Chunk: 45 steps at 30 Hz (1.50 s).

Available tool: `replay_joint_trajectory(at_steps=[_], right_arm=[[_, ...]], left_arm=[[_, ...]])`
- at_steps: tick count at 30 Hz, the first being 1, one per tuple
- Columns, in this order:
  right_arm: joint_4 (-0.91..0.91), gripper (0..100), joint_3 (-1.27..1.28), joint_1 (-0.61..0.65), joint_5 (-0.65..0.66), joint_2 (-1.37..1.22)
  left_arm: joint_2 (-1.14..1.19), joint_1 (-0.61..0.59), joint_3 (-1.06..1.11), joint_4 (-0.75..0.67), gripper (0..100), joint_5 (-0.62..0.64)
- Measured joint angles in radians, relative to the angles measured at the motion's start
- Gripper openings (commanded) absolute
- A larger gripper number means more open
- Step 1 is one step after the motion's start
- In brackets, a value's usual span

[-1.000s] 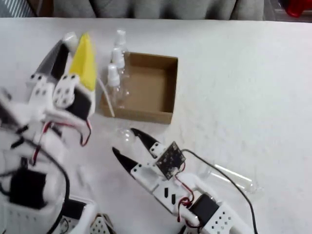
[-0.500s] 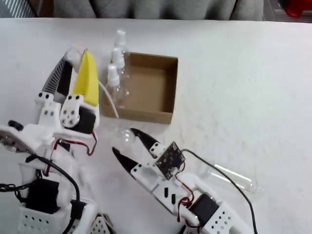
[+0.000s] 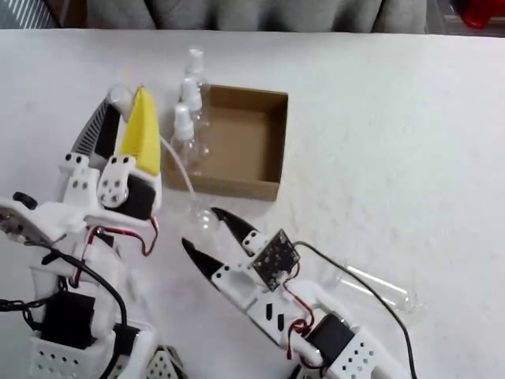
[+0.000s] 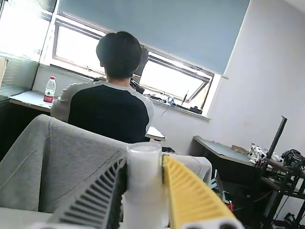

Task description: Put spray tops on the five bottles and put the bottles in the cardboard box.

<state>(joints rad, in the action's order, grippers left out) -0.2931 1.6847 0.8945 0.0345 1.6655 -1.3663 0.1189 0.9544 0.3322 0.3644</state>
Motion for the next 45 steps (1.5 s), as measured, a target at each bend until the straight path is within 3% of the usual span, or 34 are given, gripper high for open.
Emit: replay_joint_trajectory(at_steps=[9, 18, 26, 45], right_arm=[[0.000, 1.6, 0.000, 0.000, 0.000, 0.000], [0.000, 1.6, 0.000, 0.000, 0.000, 0.000], [-0.002, 1.6, 0.000, 0.005, 0.002, 0.000], [-0.006, 1.6, 0.000, 0.005, 0.002, 0.000]], left_arm=[[-0.158, 0.000, 0.002, 0.089, 2, 0.035], [-0.167, -0.003, 0.011, 0.112, 2, 0.037], [-0.167, -0.003, 0.140, -0.002, 2, 0.035], [-0.163, -0.023, 0.132, -0.008, 2, 0.037]])
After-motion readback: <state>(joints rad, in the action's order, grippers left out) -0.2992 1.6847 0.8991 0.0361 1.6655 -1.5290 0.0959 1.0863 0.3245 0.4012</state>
